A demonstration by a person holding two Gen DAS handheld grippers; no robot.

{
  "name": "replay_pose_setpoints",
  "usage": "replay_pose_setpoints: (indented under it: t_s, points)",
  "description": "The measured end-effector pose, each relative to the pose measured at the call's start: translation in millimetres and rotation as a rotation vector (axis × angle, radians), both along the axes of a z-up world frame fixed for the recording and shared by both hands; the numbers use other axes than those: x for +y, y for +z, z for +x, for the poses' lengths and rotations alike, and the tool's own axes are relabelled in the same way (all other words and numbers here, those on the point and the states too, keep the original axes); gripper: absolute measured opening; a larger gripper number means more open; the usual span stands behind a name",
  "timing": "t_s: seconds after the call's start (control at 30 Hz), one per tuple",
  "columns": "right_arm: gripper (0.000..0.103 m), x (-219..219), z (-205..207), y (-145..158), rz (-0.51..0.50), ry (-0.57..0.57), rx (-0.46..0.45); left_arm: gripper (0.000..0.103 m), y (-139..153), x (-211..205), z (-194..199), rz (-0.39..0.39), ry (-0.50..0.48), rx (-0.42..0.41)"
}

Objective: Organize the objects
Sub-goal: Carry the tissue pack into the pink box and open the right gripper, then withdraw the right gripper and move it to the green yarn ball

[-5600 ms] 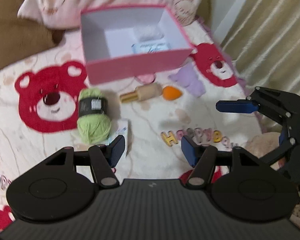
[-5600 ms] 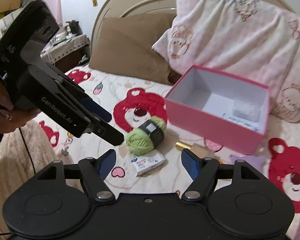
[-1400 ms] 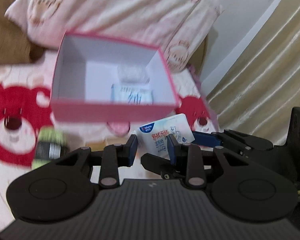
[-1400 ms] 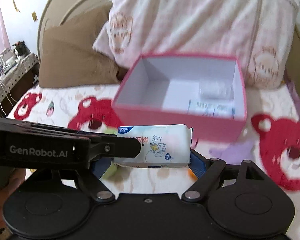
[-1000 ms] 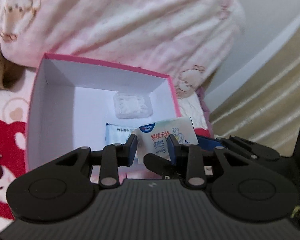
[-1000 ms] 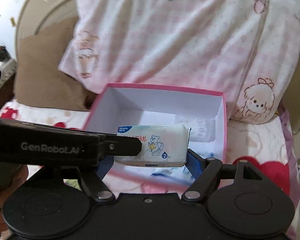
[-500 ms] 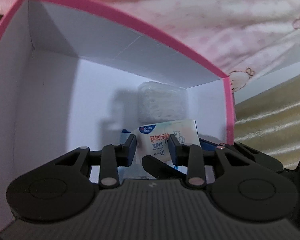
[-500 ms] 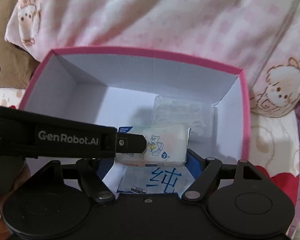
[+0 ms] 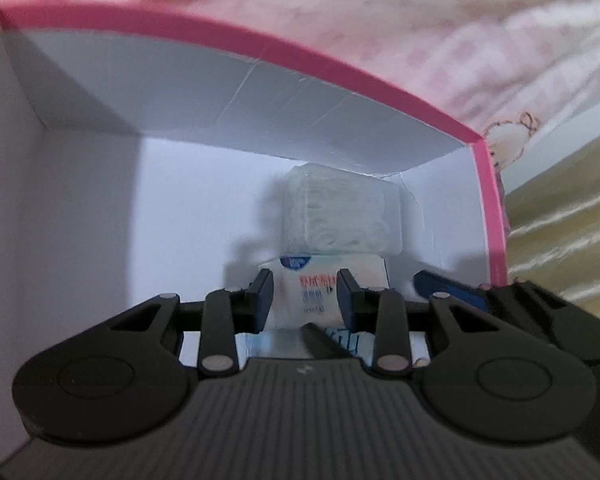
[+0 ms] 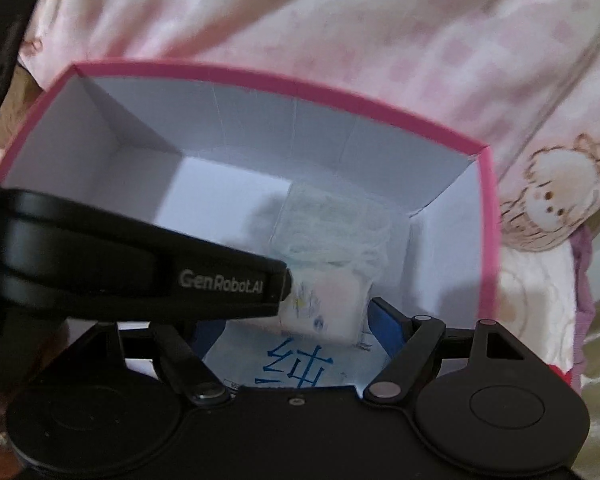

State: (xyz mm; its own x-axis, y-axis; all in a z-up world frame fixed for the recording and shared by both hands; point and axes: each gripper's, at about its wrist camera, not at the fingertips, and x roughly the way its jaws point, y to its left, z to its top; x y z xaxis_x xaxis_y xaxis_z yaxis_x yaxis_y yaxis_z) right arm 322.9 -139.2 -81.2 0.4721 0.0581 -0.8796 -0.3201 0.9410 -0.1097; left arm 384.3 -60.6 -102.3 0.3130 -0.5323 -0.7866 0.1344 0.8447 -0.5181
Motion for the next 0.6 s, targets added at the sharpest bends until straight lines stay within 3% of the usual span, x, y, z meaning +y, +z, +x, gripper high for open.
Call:
replay_pose_setpoints:
  t_s: [0.1, 0.3, 0.47, 0.6]
  points:
    - [0.054, -13.1, -17.9, 16.8, 0.057, 0.003, -0.038, 0.035, 22.4, 0.1, -15.7, 0.053, -0.029, -0.064]
    - [0.053, -33.1, -61.7, 62.5, 0.214, 0.013, -0.103, 0.041, 82.2, 15.0, -59.6, 0.124, -0.113, -0.16]
    - [0.055, -37.7, -97.3, 101.1, 0.294, 0.033, -0.108, 0.046, 130.5, 29.1, -97.9, 0.285, -0.168, -0.2]
    - [0.061, -30.8, -130.5, 126.9, 0.301, 0.078, -0.114, 0.047, 153.0, 44.3, -125.9, 0.277, -0.206, -0.177]
